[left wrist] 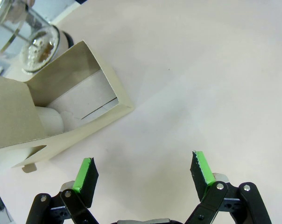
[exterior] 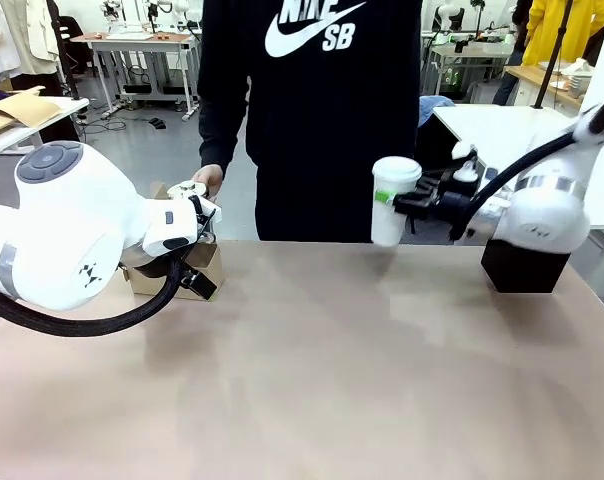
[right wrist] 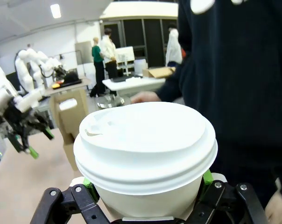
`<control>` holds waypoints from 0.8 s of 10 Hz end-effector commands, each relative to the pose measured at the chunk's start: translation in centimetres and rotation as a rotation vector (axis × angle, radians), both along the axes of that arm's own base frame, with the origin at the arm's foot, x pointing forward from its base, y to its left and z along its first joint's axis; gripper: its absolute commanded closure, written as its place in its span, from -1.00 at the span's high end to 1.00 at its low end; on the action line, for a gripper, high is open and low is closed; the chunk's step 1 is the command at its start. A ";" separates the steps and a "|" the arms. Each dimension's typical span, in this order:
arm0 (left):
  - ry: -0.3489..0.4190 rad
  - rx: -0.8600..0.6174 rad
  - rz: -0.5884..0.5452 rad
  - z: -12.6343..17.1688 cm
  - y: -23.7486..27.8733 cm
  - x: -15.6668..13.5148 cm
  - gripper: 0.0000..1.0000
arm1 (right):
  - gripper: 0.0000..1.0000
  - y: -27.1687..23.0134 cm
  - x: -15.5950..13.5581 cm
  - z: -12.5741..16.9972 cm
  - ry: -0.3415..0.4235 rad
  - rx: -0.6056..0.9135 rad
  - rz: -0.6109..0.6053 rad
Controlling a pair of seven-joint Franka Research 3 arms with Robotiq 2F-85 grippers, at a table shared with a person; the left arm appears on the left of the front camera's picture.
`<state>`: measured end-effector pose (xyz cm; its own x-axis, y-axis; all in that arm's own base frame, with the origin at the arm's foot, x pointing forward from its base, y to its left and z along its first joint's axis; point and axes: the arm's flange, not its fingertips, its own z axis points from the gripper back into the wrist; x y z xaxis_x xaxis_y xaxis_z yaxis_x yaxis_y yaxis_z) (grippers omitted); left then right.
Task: Pour a drink into a cup and package it in a carrier.
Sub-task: When a person places the Paper Cup Lid on the 600 ml Paper Cup , lift the 600 ml Paper Cup.
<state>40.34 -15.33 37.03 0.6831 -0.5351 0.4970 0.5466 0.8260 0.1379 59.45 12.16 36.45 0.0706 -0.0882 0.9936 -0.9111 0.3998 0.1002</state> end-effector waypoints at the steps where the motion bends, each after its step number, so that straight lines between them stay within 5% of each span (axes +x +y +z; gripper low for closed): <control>1: 0.001 -0.003 0.001 0.0 0.1 0.0 1.00 | 0.82 -2.5 -1.0 7.0 -0.026 0.013 0.034; 4: 0.001 -0.003 0.001 0.0 0.1 0.0 1.00 | 0.82 -5.3 -3.4 16.5 -0.054 0.019 0.089; 8: 0.001 -0.003 0.001 0.0 0.1 0.0 1.00 | 0.82 -5.0 -4.9 21.2 -0.051 0.076 0.153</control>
<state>40.34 -15.35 37.04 0.6828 -0.5353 0.4972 0.5469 0.8258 0.1381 54.10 7.08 57.31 0.0044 -0.1436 0.9896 -0.9608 0.2737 0.0440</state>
